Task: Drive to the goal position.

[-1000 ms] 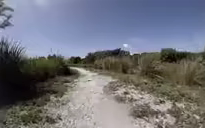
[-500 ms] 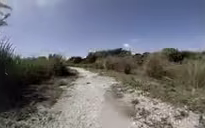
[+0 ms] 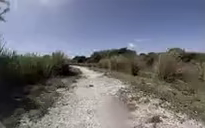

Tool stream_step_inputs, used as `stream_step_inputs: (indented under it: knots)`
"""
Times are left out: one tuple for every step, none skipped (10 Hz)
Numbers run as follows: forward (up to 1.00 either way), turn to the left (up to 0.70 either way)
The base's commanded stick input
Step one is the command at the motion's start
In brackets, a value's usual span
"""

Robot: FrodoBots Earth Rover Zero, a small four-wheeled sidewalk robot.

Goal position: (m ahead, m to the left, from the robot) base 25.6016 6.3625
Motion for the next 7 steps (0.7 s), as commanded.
stream_step_inputs:
  knots:
    - [0.70,0.34]
    - [0.70,0.13]
    - [0.70,0.00]
    - [0.70,0.00]
    - [0.70,0.00]
    - [0.70,0.00]
    - [0.70,0.00]
